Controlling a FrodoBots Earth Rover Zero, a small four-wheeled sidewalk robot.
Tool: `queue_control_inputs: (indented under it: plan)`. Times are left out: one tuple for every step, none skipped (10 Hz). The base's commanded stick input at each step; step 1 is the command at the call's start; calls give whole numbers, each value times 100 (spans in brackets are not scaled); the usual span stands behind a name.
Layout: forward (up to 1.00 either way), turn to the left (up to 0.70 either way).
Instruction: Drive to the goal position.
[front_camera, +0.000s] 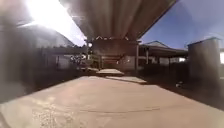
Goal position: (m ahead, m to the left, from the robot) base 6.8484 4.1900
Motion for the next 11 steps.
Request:
queue_control_inputs:
  plan:
    - [70, 0]
    - [70, 0]
    - [70, 0]
    - [70, 0]
    - [70, 0]
    - [70, 0]
    - [70, 0]
    - [70, 0]
    - [70, 0]
    - [70, 0]
    - [70, 0]
